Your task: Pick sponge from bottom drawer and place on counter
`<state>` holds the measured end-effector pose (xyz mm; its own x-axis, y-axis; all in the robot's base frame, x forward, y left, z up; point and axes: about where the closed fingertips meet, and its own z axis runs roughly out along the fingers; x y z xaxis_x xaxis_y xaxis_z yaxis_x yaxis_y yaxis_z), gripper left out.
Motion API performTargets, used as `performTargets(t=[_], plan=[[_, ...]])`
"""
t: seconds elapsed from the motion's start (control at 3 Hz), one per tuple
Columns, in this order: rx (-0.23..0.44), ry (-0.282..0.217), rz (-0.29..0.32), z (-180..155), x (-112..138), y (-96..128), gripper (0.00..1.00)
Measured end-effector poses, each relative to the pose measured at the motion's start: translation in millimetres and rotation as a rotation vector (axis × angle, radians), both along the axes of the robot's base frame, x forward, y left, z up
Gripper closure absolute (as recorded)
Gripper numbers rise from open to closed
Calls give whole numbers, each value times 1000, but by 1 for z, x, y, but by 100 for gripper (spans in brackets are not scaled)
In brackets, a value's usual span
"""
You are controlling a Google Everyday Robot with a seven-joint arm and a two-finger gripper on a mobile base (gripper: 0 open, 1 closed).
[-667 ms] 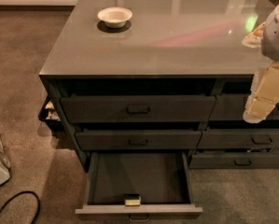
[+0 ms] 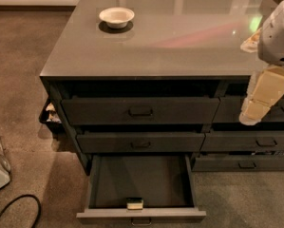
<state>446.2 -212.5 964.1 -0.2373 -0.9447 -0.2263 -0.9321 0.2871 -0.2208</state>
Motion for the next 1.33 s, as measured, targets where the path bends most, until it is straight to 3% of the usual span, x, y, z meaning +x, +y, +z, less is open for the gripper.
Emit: performTargets(t=[0.33, 0.67, 1.33], plan=[[48, 68, -71, -55, 21, 20, 0], [64, 119, -174, -130, 46, 52, 0], [112, 235, -393, -301, 77, 104, 0]])
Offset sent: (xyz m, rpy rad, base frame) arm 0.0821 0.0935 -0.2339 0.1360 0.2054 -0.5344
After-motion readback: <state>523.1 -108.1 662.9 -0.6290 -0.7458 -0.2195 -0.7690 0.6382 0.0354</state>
